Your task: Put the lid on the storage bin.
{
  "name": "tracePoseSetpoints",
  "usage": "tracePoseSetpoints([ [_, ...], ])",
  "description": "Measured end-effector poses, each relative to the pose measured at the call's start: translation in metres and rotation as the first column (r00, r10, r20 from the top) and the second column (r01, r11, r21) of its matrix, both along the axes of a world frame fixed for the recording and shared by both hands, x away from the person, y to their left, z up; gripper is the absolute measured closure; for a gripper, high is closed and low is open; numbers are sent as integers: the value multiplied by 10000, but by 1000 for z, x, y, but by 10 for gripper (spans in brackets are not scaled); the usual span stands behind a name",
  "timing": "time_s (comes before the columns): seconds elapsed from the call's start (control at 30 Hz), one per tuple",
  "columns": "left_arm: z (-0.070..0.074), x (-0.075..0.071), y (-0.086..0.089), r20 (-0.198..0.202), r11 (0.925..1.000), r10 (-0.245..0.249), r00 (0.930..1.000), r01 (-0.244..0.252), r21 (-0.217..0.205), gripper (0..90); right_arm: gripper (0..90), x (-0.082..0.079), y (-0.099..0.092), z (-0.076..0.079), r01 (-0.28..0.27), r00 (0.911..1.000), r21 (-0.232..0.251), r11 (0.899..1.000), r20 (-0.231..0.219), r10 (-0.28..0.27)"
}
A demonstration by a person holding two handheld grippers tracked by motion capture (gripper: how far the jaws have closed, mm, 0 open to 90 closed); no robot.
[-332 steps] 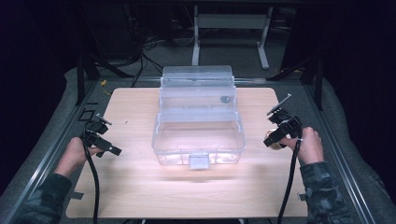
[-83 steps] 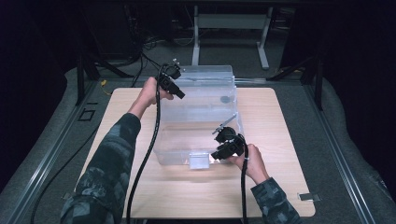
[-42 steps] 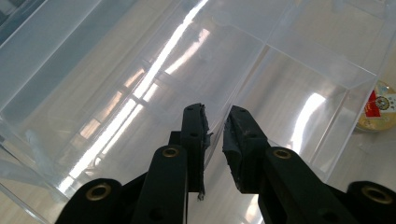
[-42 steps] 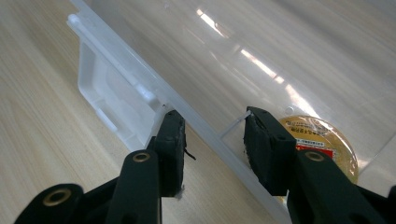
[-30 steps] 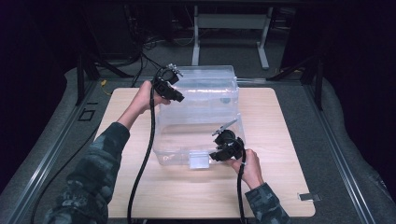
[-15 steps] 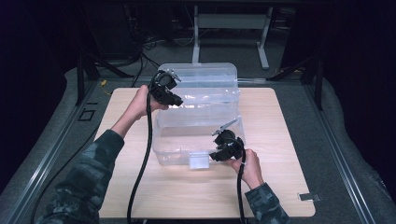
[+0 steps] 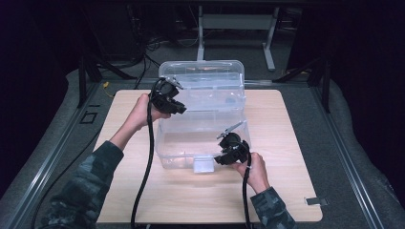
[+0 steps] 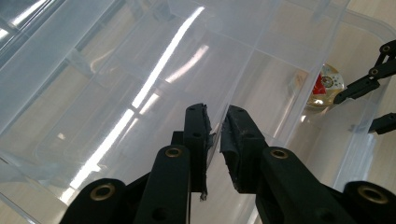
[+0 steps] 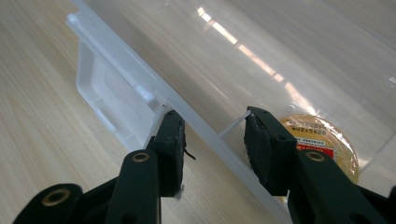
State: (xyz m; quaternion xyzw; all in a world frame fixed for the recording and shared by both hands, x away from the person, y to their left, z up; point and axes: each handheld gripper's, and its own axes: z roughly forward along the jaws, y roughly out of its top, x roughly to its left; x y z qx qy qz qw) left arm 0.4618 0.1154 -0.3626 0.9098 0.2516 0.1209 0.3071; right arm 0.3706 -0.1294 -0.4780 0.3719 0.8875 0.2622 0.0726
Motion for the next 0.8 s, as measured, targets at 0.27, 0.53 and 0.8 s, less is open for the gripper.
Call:
tracePoseSetpoints([
  [0.27,-4,-13,2,248,9997,-9,9997,14,-223,790,587,0,0,0,-29,10000,5,10000,-3,29],
  [0.53,-6,-22,3,382,9999,-51,9993,57,-158,790,587,0,0,0,-41,10000,-25,10000,14,41],
  [0.8,-9,-30,4,425,9995,-16,9991,30,-328,790,586,0,0,0,-85,10000,-9,10000,-12,85],
])
